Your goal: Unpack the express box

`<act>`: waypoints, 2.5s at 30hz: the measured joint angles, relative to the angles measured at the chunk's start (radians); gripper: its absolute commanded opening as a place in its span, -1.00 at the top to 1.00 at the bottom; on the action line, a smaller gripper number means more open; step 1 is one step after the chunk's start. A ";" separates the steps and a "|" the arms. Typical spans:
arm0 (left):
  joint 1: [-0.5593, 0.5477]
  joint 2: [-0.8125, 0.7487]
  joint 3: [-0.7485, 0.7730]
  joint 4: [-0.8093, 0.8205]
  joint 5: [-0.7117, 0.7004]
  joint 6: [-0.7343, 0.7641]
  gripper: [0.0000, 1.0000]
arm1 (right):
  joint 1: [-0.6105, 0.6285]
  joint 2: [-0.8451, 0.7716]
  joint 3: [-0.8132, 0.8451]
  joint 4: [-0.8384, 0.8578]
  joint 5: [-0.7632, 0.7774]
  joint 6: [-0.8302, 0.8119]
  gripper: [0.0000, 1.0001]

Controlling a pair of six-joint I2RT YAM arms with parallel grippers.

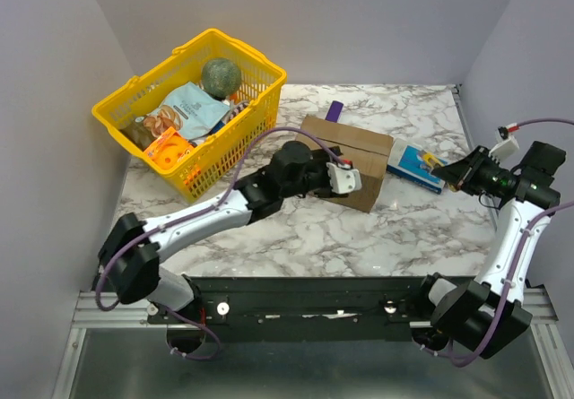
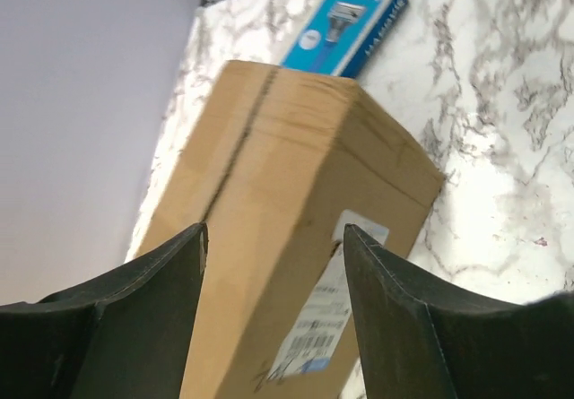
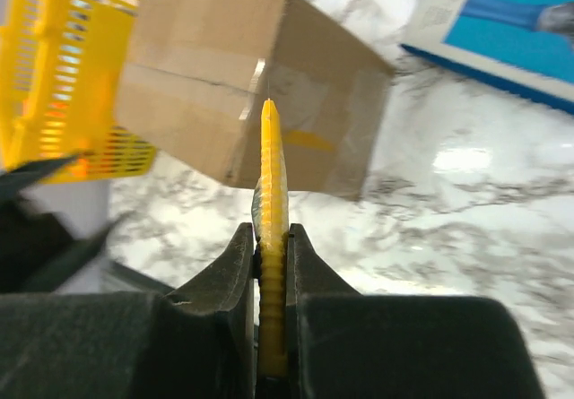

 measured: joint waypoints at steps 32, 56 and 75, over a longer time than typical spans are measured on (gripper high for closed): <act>0.389 0.071 0.074 -0.366 0.060 -0.116 0.65 | 0.616 0.378 0.177 0.223 0.616 -0.267 0.99; 0.380 -0.129 0.207 -0.487 0.172 -0.084 0.85 | 0.559 0.538 0.437 0.224 0.749 -0.328 0.99; 0.394 0.128 0.304 -0.584 0.035 -0.035 0.81 | 0.674 0.296 0.064 0.055 0.699 -0.276 0.99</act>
